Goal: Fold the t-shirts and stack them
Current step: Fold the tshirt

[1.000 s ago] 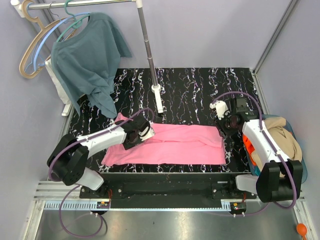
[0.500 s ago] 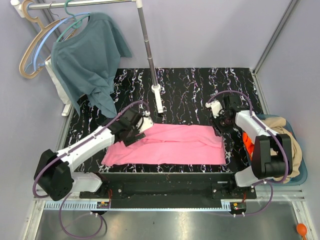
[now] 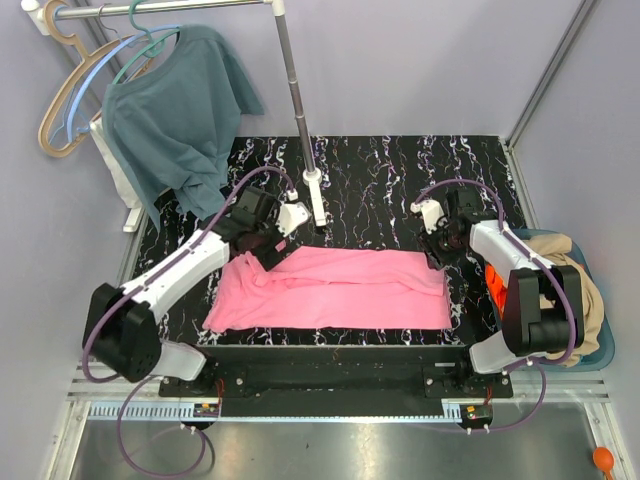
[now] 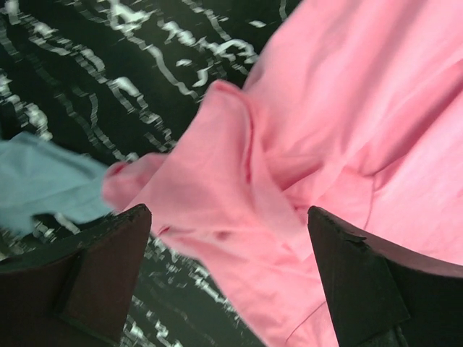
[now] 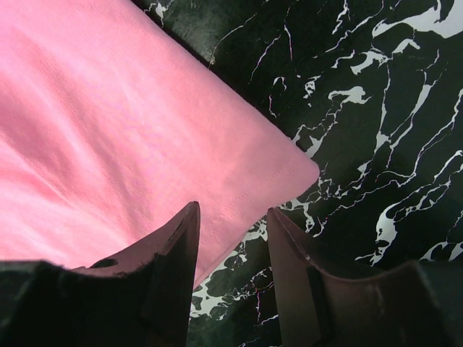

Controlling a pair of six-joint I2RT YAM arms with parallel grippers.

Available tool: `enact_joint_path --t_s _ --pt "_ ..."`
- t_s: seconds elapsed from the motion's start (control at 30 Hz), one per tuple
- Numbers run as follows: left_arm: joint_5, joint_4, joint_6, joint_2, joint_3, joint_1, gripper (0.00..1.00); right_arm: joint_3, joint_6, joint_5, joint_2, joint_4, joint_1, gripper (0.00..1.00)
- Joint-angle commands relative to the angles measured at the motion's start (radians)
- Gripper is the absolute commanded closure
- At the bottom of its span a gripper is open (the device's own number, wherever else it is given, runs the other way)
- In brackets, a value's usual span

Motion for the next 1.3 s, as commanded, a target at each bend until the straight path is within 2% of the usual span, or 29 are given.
enact_joint_path --t_s 0.0,0.33,0.6,1.0,1.2,1.27 --pt "0.125 0.086 -0.009 0.065 0.052 0.001 0.05 0.007 0.009 -0.021 0.008 0.027 0.01 0.5" --pt "0.085 0.143 0.037 0.249 0.093 0.005 0.14 -0.041 0.005 -0.018 -0.001 0.045 0.01 0.51" --pt "0.081 0.158 0.054 0.317 0.113 0.019 0.38 -0.067 0.0 -0.018 -0.026 0.05 0.01 0.51" --pt "0.094 0.175 0.06 0.37 0.09 0.034 0.51 -0.081 0.0 -0.013 -0.036 0.051 0.01 0.52" --pt "0.097 0.18 0.052 0.373 0.085 0.045 0.65 -0.088 0.0 -0.012 -0.036 0.054 0.009 0.52" --pt "0.101 0.18 0.051 0.373 0.081 0.045 0.73 -0.09 0.002 -0.013 -0.032 0.054 0.01 0.52"
